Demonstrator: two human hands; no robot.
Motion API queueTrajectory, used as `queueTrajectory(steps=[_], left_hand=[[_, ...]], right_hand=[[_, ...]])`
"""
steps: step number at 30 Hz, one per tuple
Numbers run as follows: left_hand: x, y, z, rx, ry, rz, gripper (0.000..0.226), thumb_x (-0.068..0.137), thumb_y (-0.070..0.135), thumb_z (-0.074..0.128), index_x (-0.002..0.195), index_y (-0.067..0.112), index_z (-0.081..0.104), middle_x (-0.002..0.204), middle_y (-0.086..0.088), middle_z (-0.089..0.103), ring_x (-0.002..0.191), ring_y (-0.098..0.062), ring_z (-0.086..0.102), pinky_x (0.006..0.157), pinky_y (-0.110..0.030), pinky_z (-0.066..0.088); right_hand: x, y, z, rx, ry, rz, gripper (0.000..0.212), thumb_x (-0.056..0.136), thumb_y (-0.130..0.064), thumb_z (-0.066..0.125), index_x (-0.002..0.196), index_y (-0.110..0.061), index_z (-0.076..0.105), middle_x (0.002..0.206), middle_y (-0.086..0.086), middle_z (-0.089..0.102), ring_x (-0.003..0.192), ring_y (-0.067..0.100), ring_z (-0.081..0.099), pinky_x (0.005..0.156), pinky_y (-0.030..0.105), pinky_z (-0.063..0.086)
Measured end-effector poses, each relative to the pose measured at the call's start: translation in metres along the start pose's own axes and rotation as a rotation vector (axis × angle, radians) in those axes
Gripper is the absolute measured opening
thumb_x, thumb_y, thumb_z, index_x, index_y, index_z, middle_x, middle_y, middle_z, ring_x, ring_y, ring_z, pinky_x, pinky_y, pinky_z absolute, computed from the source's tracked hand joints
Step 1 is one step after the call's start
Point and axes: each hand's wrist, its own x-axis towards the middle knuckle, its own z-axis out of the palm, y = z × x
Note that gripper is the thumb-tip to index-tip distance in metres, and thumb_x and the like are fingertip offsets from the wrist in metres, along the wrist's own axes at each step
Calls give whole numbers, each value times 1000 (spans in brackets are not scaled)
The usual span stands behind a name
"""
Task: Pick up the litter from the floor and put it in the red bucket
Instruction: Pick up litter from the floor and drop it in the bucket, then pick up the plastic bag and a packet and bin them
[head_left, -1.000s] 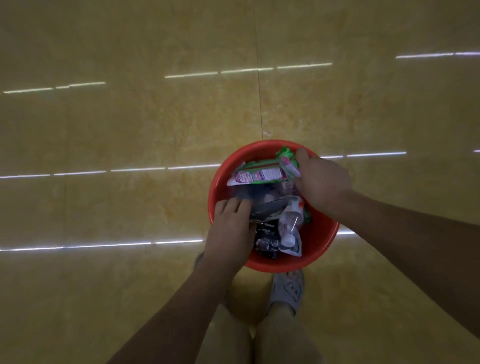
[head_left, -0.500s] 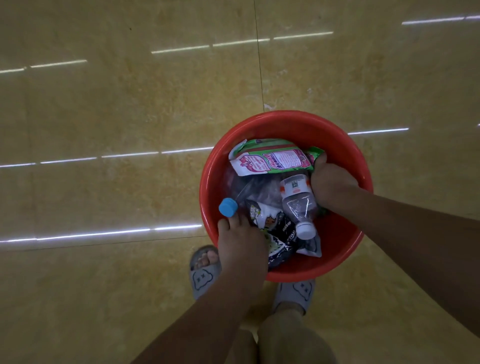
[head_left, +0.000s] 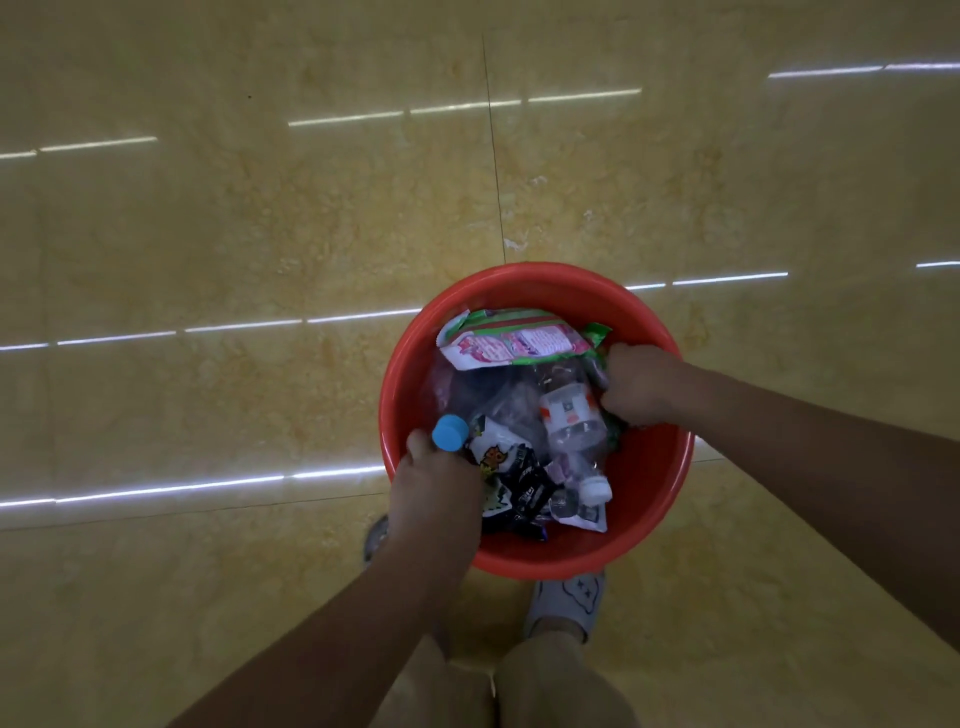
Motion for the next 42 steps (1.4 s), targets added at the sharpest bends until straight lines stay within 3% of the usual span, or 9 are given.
queueTrajectory(steps=[4,9,14,19,23,30,42], left_hand=[[-40,-3,-25,-3,-17,49,33,94,9,44,126,13,54,121,-9,49,112,-28,46,88,-37,44],[-66,0,-76,-88,-31,74,33,91,8,49,124,14,51,119,-6,56,109,-26,54,76,-37,45],[-71,4,-138,-236,138,105,23,92,21,51,115,19,50,116,-5,58,105,-27,57,77,-37,48],[-73,3,-197,-308,306,98,42,91,35,55,131,23,45,128,-3,51,117,-26,49,82,-38,47],[-89,0,-236,-329,424,105,50,87,46,60,130,24,46,123,1,48,116,-22,45,81,-37,49],[-138,1,-303,-326,506,143,63,86,51,62,140,24,41,140,1,41,131,-22,36,92,-39,48],[-228,-23,-418,-269,630,250,62,84,54,63,136,25,46,132,2,48,122,-23,45,82,-39,52]], right_hand=[[-26,4,-14,23,31,-58,33,92,-20,56,118,0,51,121,18,61,109,33,59,82,31,43],[-52,7,-34,64,107,-138,34,89,-23,58,119,-7,54,117,13,63,106,28,59,75,27,38],[-80,5,-67,71,217,-175,40,85,-31,62,121,-14,56,114,11,63,103,28,60,81,32,47],[-112,8,-107,60,296,-179,48,85,-36,62,128,-15,52,120,12,57,114,29,55,90,35,48],[-143,16,-138,71,364,-180,53,85,-36,62,132,-14,49,122,11,53,115,30,54,92,38,49],[-221,32,-188,64,455,-197,54,88,-38,62,133,-16,45,121,9,51,111,28,55,85,38,52],[-367,45,-243,109,610,-48,56,87,-41,62,135,-18,44,123,7,50,111,28,55,85,41,53]])
